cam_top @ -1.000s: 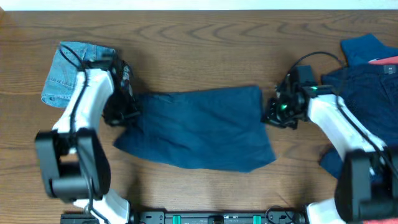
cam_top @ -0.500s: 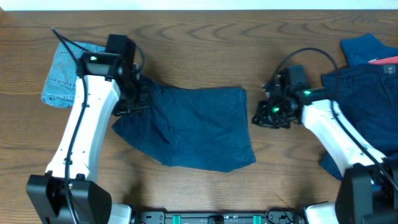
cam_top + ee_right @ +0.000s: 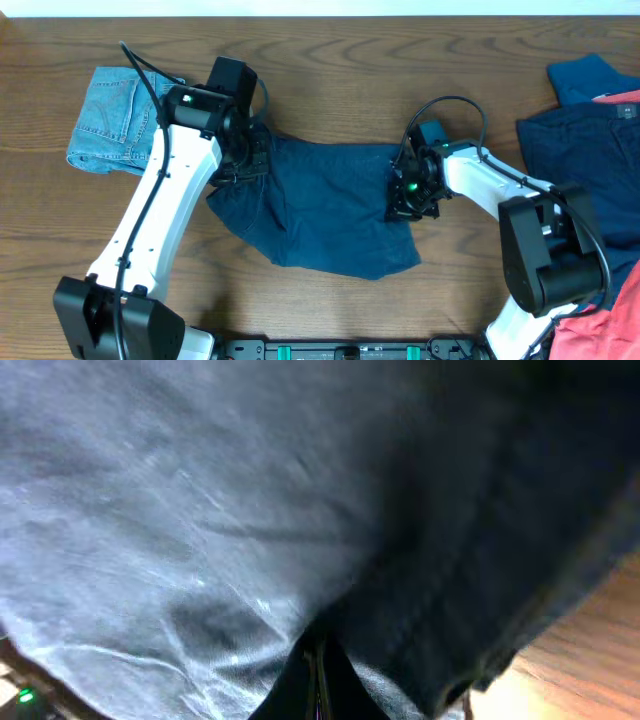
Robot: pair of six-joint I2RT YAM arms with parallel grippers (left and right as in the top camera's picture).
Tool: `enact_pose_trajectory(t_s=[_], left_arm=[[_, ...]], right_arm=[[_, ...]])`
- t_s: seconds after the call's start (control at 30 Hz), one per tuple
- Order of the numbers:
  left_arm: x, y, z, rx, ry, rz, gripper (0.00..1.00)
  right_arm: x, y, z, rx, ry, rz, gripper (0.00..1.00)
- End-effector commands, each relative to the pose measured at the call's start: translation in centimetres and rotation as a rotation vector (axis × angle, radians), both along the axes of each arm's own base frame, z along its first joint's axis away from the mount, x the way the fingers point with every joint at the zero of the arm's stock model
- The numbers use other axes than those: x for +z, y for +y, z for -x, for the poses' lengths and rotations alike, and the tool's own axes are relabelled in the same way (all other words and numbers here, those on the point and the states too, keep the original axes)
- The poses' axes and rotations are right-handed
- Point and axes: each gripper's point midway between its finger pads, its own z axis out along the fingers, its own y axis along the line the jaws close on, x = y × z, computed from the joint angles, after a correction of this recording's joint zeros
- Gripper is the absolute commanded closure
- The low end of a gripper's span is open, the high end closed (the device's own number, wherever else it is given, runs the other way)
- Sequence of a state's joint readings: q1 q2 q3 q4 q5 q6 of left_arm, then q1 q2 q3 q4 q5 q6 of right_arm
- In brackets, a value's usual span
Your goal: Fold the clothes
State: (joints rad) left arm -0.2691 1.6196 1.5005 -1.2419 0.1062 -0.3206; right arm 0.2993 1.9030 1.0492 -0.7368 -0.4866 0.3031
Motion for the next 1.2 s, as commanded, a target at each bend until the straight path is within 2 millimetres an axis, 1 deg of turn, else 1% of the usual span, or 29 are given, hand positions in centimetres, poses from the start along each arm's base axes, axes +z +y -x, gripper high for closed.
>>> enact_pose_trajectory(t_s=[0.0, 0.2, 0.33, 0.47, 0.57, 0.77, 0.8, 0.87, 0.9, 0.93, 0.97, 1.0, 1.17], left_arm=[[0.6, -2.0, -0.2, 0.010, -0.020, 0.055, 0.92], [0.7, -5.3, -1.1, -0.040, -0.090, 0.085, 0.92], [0.0, -7.6, -1.6, -0.053, -0.104, 0.103, 0.91], [-1.8, -9.7, -1.4, -0.068, -0.069, 0.099, 0.91], [-3.3, -11.4, -1.1, -0.086, -0.040, 0.096, 0.90], [-6.0, -15.3, -1.0, -0.139, -0.035, 0.103, 0.83], [-6.4, -15.9, -1.0, -0.150, -0.039, 0.106, 0.77], [-6.8, -16.5, -0.9, -0.160, -0.036, 0.106, 0.73], [-6.8, -16.6, -0.8, -0.165, -0.035, 0.106, 0.68], [-6.8, -16.6, -0.7, -0.165, -0.033, 0.104, 0.56], [-6.7, -16.5, -0.6, -0.166, -0.030, 0.104, 0.52], [-6.6, -16.4, -0.5, -0.165, -0.026, 0.103, 0.49], [-5.7, -14.8, 0.7, -0.177, 0.012, 0.074, 0.49]], right_arm=[[-4.3, -1.6, 2.2, 0.022, 0.098, 0.111, 0.99], [-4.7, -2.3, 2.3, 0.027, 0.097, 0.154, 0.99], [-4.7, -2.9, 2.5, 0.026, 0.107, 0.179, 0.99], [-4.8, -3.5, 2.7, 0.025, 0.115, 0.207, 0.98], [-4.8, -3.6, 2.7, 0.022, 0.118, 0.208, 0.98], [-4.8, -3.6, 2.8, 0.023, 0.121, 0.211, 0.97], [-4.8, -3.7, 2.8, 0.023, 0.121, 0.213, 0.98], [-4.8, -3.7, 2.9, 0.024, 0.124, 0.215, 0.97], [-4.8, -3.7, 2.9, 0.024, 0.124, 0.215, 0.96], [-4.8, -3.7, 2.9, 0.023, 0.125, 0.215, 0.96], [-4.8, -3.7, 2.9, 0.023, 0.124, 0.214, 0.94], [-4.8, -3.7, 2.9, 0.023, 0.124, 0.214, 0.92], [-4.8, -4.0, 3.0, 0.026, 0.127, 0.231, 0.83]])
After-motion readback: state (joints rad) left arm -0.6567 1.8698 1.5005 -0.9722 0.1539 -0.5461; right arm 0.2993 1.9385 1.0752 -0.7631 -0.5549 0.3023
